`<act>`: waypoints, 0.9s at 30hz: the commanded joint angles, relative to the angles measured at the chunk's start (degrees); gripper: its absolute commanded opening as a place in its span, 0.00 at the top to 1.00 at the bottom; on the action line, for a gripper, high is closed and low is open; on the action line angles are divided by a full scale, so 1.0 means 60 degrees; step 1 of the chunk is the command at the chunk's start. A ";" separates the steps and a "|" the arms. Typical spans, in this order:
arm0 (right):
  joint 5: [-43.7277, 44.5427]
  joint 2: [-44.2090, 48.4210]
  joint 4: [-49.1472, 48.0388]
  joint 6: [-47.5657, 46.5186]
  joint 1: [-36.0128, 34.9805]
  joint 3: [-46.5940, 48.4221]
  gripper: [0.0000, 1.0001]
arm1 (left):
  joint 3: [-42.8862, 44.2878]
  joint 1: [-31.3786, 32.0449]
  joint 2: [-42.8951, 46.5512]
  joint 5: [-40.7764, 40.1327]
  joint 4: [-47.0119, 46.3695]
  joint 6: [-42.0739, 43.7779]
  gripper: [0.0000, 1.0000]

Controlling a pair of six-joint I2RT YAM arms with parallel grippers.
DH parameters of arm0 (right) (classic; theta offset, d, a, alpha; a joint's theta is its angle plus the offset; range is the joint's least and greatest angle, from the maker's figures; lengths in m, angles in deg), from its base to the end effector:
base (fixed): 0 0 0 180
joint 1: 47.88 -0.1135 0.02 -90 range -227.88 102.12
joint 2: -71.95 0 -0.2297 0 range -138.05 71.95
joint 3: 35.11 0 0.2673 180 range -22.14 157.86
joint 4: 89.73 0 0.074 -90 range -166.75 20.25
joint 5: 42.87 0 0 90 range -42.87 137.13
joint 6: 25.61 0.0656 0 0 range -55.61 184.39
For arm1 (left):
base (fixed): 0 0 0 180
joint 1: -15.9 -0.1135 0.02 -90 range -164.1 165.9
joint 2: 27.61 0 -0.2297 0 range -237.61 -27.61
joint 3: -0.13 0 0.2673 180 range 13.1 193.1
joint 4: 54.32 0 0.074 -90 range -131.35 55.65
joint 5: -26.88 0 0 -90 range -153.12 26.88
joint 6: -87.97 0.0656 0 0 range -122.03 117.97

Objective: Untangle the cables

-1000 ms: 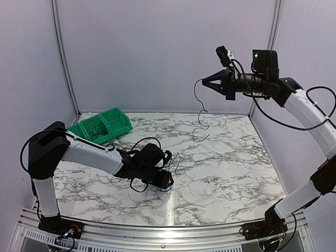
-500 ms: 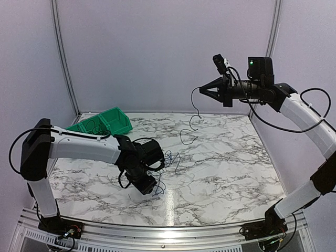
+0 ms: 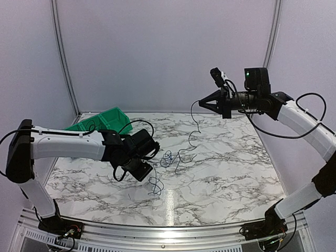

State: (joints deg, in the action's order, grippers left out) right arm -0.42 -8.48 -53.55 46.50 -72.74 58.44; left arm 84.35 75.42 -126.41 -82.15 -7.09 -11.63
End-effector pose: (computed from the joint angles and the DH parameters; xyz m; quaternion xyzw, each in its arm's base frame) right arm 0.2981 0.1915 0.3543 -0.4853 0.6298 0.3664 0.4833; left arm 0.2102 -0.3150 0.1533 0.3672 0.8842 -0.0042 0.2887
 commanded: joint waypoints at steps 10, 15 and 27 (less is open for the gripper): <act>0.0749 0.0226 0.1293 -0.1358 -0.0046 -0.0865 1.00 | 0.0162 -0.0019 -0.0371 0.0240 -0.0410 0.0127 0.41; 0.1072 0.0308 0.1496 -0.1893 -0.0059 -0.0931 0.63 | 0.0058 -0.0019 -0.0640 0.0439 -0.0754 -0.0042 0.41; 0.0774 -0.1839 0.0087 -0.1298 -0.1926 -0.1624 0.42 | -0.0668 -0.0117 -0.0241 0.1233 -0.2067 -0.0691 0.41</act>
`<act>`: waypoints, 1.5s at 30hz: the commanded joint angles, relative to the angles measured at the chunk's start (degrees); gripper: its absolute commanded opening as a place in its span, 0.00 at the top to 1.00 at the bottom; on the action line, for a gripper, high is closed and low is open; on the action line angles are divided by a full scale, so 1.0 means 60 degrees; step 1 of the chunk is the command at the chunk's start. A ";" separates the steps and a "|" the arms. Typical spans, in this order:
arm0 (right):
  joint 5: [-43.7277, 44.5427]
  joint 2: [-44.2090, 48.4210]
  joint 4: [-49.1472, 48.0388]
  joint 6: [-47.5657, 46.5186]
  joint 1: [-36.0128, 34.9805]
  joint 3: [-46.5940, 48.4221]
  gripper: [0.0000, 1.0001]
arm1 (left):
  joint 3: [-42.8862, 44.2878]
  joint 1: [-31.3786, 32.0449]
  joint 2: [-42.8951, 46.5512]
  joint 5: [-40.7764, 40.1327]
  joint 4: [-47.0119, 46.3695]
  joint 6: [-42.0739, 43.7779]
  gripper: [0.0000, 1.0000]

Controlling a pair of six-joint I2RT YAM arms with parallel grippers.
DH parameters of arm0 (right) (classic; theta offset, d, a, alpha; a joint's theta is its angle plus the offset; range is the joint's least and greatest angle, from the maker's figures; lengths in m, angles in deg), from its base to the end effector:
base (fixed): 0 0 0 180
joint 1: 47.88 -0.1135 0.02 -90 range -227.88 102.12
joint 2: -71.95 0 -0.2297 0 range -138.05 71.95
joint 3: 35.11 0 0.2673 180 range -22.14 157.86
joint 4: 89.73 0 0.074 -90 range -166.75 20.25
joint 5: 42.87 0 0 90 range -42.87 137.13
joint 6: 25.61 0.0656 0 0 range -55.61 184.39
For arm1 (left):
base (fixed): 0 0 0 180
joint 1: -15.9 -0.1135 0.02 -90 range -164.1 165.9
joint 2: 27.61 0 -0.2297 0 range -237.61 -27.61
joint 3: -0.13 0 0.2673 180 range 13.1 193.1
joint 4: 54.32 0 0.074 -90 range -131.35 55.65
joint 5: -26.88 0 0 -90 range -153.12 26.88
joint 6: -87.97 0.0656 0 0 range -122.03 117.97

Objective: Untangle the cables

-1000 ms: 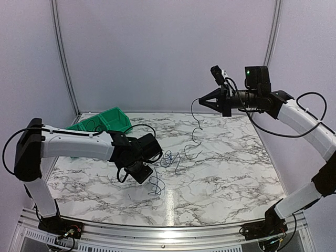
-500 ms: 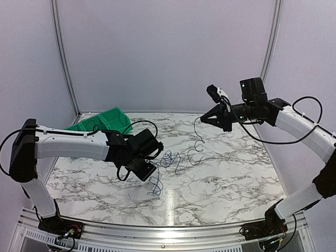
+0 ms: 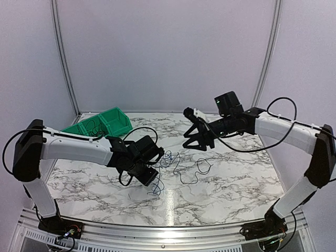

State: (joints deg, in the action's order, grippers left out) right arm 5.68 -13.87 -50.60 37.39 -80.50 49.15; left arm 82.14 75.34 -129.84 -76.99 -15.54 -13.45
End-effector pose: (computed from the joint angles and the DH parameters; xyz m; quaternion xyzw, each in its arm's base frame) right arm 0.2830 0.2327 0.2550 -0.5507 0.6642 0.3404 0.3739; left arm 0.2120 -0.3282 0.1276 0.3598 0.8869 -0.0590 0.2836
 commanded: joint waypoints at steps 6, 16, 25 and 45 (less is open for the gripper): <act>-0.0747 -0.1870 -0.1114 0.0295 -0.1098 0.0033 0.42 | -0.0844 -0.0252 0.0710 0.0921 -0.1499 -0.0882 0.41; 0.0043 -0.2644 -0.2126 0.0294 -0.2017 -0.0092 0.41 | -0.1337 -0.0499 0.0988 0.1803 -0.2545 -0.1347 0.41; 0.0159 -0.2984 -0.2728 0.0342 -0.2297 -0.0121 0.53 | -0.1413 -0.0544 0.0999 0.2031 -0.2716 -0.1392 0.41; 0.0606 -0.1432 -0.3120 0.0662 -0.1384 -0.0352 1.00 | -0.2201 -0.0546 0.0839 0.2106 -0.2734 -0.1379 0.42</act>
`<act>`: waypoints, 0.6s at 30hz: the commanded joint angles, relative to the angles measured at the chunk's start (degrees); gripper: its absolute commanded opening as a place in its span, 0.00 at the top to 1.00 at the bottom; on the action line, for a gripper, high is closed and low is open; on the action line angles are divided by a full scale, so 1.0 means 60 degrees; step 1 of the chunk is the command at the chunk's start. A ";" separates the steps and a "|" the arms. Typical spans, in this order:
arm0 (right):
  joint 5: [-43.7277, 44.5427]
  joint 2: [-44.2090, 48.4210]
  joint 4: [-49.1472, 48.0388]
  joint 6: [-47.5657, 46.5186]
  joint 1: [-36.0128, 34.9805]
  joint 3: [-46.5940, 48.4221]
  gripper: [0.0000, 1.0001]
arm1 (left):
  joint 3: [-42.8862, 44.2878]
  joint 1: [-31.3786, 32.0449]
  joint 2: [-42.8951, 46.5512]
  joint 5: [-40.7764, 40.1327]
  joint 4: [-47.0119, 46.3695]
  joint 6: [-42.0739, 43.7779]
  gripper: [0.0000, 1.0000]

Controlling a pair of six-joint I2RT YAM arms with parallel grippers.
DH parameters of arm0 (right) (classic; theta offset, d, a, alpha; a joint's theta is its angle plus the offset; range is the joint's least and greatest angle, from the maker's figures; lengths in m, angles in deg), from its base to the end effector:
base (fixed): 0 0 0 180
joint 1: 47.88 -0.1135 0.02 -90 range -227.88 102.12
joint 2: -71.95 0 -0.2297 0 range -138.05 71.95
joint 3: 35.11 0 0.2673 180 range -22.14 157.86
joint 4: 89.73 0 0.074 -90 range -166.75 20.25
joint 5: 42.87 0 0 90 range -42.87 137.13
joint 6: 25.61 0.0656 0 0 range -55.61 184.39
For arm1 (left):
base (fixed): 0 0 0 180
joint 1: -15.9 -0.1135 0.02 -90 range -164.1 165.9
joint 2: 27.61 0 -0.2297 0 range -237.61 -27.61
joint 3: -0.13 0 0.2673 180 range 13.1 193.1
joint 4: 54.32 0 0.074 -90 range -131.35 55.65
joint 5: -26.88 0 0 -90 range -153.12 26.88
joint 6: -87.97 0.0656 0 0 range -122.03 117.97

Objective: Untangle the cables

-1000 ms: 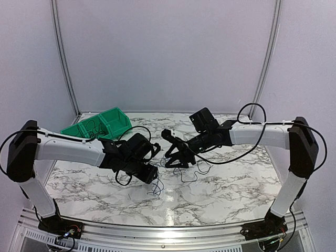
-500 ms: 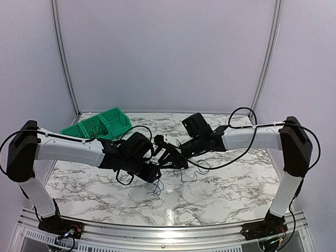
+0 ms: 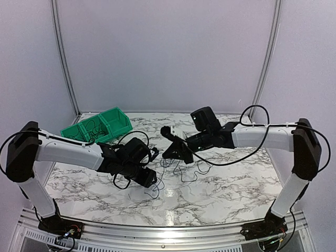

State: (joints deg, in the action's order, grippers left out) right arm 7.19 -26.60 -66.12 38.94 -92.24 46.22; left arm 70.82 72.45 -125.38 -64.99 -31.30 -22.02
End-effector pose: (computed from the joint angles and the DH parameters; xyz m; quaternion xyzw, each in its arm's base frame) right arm 0.2591 0.3122 0.1802 -0.6056 0.6196 0.3706 0.3347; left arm 0.2105 -0.3147 0.1123 0.2895 0.8942 -0.1993 0.2773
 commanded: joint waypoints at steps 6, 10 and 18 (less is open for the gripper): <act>0.0862 0.0761 -0.0724 0.0931 0.1529 0.0222 1.00 | -0.0858 -0.0065 0.0331 -0.0100 -0.0063 0.0127 0.42; 0.0739 0.0868 -0.0689 0.1005 0.1743 0.0234 1.00 | -0.1126 -0.0065 0.0730 -0.0483 -0.0030 0.0213 0.42; -0.0095 0.1264 -0.0267 0.1174 0.1739 0.0685 1.00 | -0.1733 0.0154 0.2337 -0.1102 -0.1885 0.0880 0.43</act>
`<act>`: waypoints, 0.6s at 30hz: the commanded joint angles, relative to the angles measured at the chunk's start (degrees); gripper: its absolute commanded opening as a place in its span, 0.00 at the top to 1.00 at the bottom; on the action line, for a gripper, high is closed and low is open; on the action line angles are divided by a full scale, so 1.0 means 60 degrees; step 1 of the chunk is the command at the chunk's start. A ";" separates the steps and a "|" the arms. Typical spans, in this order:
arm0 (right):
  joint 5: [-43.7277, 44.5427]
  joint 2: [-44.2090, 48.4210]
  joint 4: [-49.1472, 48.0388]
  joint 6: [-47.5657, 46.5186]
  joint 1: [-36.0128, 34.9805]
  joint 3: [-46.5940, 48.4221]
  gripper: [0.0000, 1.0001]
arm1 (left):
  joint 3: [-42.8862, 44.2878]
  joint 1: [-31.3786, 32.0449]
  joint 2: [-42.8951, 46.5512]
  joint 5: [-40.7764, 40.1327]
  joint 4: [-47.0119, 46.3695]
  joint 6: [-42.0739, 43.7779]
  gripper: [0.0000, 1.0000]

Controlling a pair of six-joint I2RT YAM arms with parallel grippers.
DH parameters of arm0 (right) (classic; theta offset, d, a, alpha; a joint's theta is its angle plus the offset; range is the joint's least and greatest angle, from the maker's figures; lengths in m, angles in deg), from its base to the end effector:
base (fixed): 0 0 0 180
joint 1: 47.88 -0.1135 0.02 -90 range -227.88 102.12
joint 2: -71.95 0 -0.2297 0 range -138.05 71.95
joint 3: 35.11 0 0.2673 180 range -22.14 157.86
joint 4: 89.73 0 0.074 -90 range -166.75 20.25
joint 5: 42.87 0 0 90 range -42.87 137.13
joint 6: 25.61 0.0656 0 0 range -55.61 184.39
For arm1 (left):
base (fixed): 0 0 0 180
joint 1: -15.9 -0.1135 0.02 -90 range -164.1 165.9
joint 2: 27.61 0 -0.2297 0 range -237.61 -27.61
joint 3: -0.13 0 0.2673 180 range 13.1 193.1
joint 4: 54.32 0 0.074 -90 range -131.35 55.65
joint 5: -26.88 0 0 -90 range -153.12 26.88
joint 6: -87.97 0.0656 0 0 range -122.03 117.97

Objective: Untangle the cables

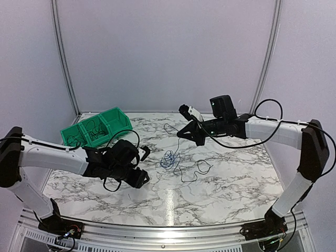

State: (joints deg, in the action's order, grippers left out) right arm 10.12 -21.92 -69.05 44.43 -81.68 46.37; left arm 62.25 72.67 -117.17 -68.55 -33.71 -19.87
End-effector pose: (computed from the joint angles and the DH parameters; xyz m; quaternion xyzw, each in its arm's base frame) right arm 0.3125 0.2567 0.2164 -0.5118 0.6752 0.3314 0.4151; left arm 0.1962 -0.2882 0.1164 0.2948 0.8850 -0.1815 0.3112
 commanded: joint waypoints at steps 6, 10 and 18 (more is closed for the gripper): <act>-0.1601 0.0700 0.0627 0.0840 -0.0034 0.1259 1.00 | -0.0922 0.0230 0.1732 -0.0251 -0.4006 0.1019 0.41; -0.2016 0.0741 0.0989 0.1042 -0.0046 0.1793 1.00 | -0.0563 0.0227 0.1184 -0.0681 -0.4192 0.1270 0.41; -0.2050 0.1076 0.1452 0.1047 -0.0157 0.2315 1.00 | -0.1020 0.0234 0.0741 -0.0702 -0.5572 0.1199 0.42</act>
State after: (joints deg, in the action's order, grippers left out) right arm -0.81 -17.55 -62.69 49.56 -82.05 57.39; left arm 57.68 73.91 -111.53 -72.68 -59.39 -13.10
